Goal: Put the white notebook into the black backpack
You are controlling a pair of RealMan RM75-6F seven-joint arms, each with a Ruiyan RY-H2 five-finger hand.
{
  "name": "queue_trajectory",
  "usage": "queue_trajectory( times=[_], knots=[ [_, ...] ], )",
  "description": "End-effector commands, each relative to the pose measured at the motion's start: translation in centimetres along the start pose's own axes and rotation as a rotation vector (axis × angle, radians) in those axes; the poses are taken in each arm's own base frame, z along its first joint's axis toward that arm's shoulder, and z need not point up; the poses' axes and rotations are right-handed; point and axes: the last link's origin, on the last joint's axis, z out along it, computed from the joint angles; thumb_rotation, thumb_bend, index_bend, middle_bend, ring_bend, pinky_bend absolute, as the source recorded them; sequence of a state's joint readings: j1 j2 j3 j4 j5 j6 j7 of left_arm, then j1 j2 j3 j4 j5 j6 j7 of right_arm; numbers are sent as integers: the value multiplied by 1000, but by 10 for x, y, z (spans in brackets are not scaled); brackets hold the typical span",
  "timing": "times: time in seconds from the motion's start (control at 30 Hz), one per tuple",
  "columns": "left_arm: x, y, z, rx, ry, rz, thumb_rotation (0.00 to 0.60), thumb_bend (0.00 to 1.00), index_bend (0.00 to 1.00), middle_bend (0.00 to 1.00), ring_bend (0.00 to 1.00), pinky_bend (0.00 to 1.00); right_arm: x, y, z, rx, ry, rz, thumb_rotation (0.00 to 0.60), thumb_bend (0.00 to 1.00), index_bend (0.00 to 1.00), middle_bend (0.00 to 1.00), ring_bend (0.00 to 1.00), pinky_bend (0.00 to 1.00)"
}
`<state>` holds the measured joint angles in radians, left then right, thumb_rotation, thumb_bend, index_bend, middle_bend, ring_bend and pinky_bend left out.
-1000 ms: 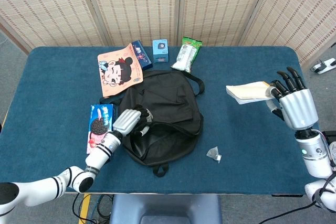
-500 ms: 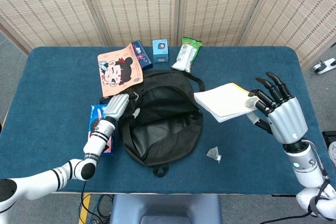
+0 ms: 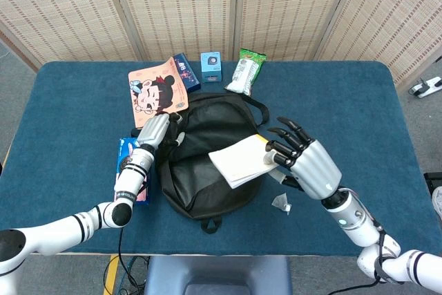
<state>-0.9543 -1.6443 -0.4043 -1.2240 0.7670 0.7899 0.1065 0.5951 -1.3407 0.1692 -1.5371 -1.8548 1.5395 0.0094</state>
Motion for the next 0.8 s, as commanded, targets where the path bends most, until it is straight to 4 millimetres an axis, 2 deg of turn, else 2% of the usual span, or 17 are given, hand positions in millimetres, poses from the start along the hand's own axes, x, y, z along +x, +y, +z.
queue_trajectory(
  times=[0.03, 0.37, 0.6, 0.8],
  knots=[
    [6, 4, 3, 3, 6, 4, 600, 483, 752, 351, 289, 124, -21, -10, 6, 33, -50, 31, 600, 435, 788, 481, 240, 142],
    [20, 6, 8, 46, 15, -33, 600, 483, 753, 351, 289, 124, -69, -24, 12, 85, -151, 30, 600, 435, 788, 480, 240, 142],
    [27, 6, 6, 68, 12, -68, 600, 483, 753, 351, 289, 124, -101, -28, 13, 145, -210, -82, 600, 435, 788, 480, 240, 142],
    [29, 5, 3, 70, 2, -60, 600, 483, 753, 351, 289, 124, -120, -31, 5, 159, -248, -104, 600, 435, 788, 480, 240, 142]
  ],
)
